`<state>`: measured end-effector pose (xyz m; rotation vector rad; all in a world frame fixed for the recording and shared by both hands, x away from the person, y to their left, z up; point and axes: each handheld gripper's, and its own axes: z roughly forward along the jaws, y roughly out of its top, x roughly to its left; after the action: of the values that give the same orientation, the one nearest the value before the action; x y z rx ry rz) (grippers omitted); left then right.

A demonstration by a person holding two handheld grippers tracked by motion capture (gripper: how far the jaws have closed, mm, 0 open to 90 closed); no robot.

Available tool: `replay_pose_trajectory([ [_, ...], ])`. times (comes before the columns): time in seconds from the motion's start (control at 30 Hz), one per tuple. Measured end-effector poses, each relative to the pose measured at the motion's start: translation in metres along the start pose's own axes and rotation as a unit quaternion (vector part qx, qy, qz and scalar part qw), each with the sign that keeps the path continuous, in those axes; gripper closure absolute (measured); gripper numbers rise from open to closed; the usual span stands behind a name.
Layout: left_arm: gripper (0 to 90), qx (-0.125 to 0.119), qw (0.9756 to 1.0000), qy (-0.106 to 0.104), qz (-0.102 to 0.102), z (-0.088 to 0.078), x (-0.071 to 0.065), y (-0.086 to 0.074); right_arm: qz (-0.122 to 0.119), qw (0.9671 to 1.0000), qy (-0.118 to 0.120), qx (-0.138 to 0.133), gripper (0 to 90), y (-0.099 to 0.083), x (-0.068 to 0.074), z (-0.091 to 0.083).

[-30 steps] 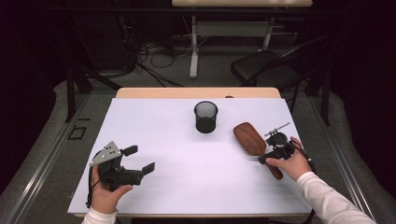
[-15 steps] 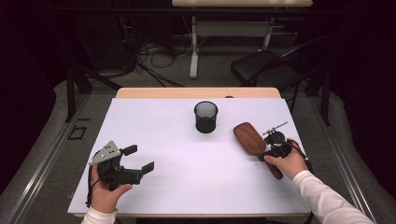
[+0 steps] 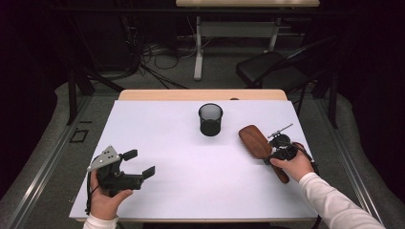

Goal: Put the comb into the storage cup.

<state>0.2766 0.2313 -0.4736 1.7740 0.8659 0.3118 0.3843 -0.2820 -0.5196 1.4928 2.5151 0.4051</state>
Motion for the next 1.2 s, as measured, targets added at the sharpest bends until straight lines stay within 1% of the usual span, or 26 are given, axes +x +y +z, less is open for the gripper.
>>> replay_pose_trajectory([
  [0.03,4.1,0.001,1.0,0.0,0.001,0.0002,-0.0001,-0.0002,0.012,0.9971,0.021,-0.071,45.7,-0.0032,0.0006,0.01],
  [0.07,4.1,0.002,1.0,0.0,0.001,0.0002,-0.0001,-0.0004,0.012,0.9971,0.021,-0.071,45.7,-0.0032,0.0006,0.01],
  [0.1,4.1,0.002,1.0,-0.001,0.001,0.0001,0.0,-0.0006,0.004,0.9991,0.014,-0.04,46.0,-0.002,0.0002,0.0059],
  [0.13,4.1,0.002,1.0,0.0,0.001,-0.0001,0.0002,-0.0006,0.004,0.9994,0.014,-0.031,46.3,-0.0016,0.0005,0.0049],
  [0.17,4.1,0.0,1.0,-0.001,0.0,-0.0002,0.0006,-0.0005,0.004,0.9995,0.011,-0.03,46.5,-0.0014,0.0009,0.0051],
  [0.2,4.1,0.0,1.0,0.0,-0.001,-0.0003,0.0011,-0.0003,0.008,0.9993,0.011,-0.033,48.8,-0.0015,0.0021,0.0055],
  [0.23,4.1,-0.001,1.0,0.0,-0.002,-0.0002,0.0013,-0.0002,0.004,0.9994,0.014,-0.032,50.0,-0.0012,0.0022,0.0055],
  [0.27,4.1,-0.001,1.0,-0.001,-0.002,0.0004,0.002,-0.0001,0.003,0.9992,0.015,-0.037,50.2,-0.0014,0.0026,0.0065],
  [0.33,4.4,0.0,1.0,-0.003,-0.002,0.002,0.0027,-0.0001,0.003,0.9995,0.012,-0.029,51.3,-0.0009,0.0032,0.0059],
  [0.4,4.4,0.004,1.0,-0.004,0.0,0.0036,0.0027,0.0001,0.006,0.9995,0.01,-0.03,51.4,-0.001,0.0034,0.0069],
  [0.53,4.4,0.002,1.0,-0.007,0.001,0.0046,0.003,0.0007,0.009,0.9995,0.002,-0.03,52.2,-0.0014,0.005,0.006],
  [0.6,4.4,0.001,1.0,-0.008,0.0,0.0048,0.0034,0.0011,0.002,0.9996,0.001,-0.028,53.2,-0.0012,0.0053,0.0052],
  [0.63,4.4,0.001,1.0,-0.009,0.0,0.005,0.0035,0.0016,0.004,0.9996,0.001,-0.027,53.6,-0.0014,0.0056,0.0052],
  [0.67,4.4,0.001,1.0,-0.009,0.0,0.0055,0.0033,0.0019,0.001,0.9995,0.003,-0.03,54.5,-0.0016,0.0051,0.0059],
  [0.73,4.5,0.001,0.9999,-0.01,0.002,0.007,0.0025,0.0024,0.0,0.9997,0.002,-0.025,55.2,-0.0016,0.0048,0.0055],
  [0.77,4.5,0.002,0.9999,-0.012,0.004,0.0076,0.0022,0.0025,0.001,0.9996,0.003,-0.029,55.6,-0.0019,0.0048,0.0059],
  [0.83,4.5,0.005,0.9999,-0.012,0.005,0.0088,0.0016,0.0025,-0.002,0.9997,0.004,-0.024,58.4,-0.0018,0.0046,0.0047],
  [0.87,4.4,0.005,0.9999,-0.012,0.005,0.0089,0.0016,0.0024,0.001,0.9996,0.006,-0.028,59.2,-0.002,0.0052,0.005],
  [0.93,4.4,0.004,0.9999,-0.012,0.003,0.0082,0.0017,0.0023,-0.005,0.9995,0.005,-0.03,60.0,-0.0022,0.0053,0.0058],
  [0.97,4.4,0.003,0.9999,-0.012,0.004,0.0076,0.0019,0.0023,-0.002,0.9995,0.005,-0.029,60.5,-0.0021,0.0058,0.006],
  [1.0,4.4,0.001,0.9999,-0.011,0.002,0.0072,0.002,0.0023,-0.005,0.9997,0.007,-0.023,61.7,-0.0013,0.0056,0.0058],
  [1.03,4.5,0.001,0.9999,-0.01,0.002,0.0067,0.0022,0.0023,-0.003,0.9995,0.01,-0.03,62.0,-0.0015,0.0056,0.0072],
  [1.13,4.4,0.001,0.9999,-0.01,0.001,0.0057,0.0023,0.0022,0.003,0.9996,0.011,-0.027,63.9,-0.0009,0.0062,0.0076],
  [1.2,4.5,0.0,1.0,-0.01,0.001,0.0055,0.0019,0.0022,-0.001,0.9995,0.012,-0.028,64.4,-0.0005,0.0056,0.0081],
])
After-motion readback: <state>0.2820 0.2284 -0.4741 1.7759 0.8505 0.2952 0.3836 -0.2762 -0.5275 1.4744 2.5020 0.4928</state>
